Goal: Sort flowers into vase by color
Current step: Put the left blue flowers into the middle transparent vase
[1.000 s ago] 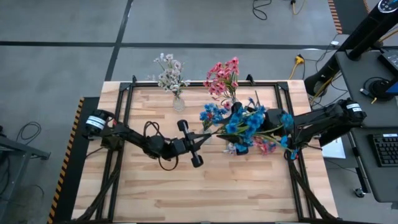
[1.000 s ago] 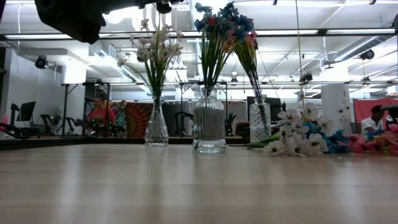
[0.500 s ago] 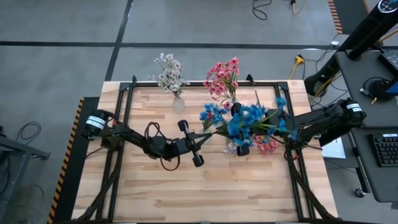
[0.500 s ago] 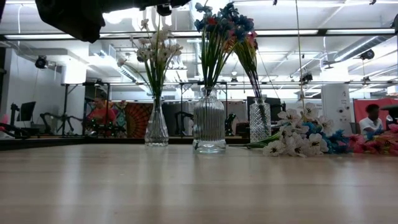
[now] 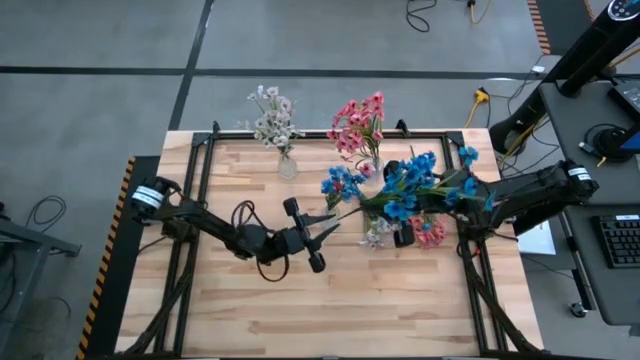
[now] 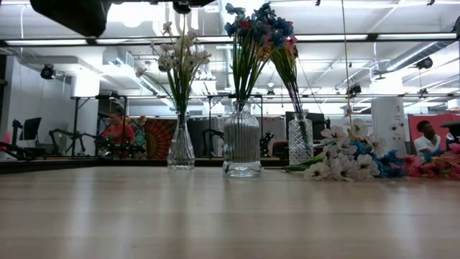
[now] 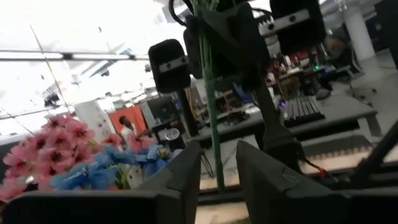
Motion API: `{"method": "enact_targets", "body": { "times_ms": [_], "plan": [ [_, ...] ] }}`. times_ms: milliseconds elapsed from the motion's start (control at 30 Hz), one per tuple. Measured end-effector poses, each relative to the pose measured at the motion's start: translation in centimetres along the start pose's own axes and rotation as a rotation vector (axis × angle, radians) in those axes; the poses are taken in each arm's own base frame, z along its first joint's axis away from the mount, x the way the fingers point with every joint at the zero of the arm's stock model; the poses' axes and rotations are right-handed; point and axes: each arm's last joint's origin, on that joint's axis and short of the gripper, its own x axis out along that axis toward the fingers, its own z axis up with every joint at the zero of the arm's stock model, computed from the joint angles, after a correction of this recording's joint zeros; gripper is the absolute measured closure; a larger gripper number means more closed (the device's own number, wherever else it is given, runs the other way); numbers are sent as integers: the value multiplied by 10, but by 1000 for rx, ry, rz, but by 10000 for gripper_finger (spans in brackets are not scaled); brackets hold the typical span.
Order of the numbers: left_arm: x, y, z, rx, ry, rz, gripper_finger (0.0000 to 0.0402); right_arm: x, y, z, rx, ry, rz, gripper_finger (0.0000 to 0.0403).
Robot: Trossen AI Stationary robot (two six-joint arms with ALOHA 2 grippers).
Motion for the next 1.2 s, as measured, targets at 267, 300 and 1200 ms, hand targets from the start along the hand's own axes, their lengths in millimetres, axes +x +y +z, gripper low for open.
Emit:
{"method": "enact_targets", "body": {
  "times_ms": [267,300,1200],
  "plan": [
    [-7,-5,-6,-2,194,-51,283,-19,-1,5,32,93,2,385],
    [-8,-5,-7,0,227,-50,281,-20,0,3,34,120,4,385],
    [-25,13,-35,16,532,49,277,6,-7,35,-217,98,-152,385]
  ]
}}
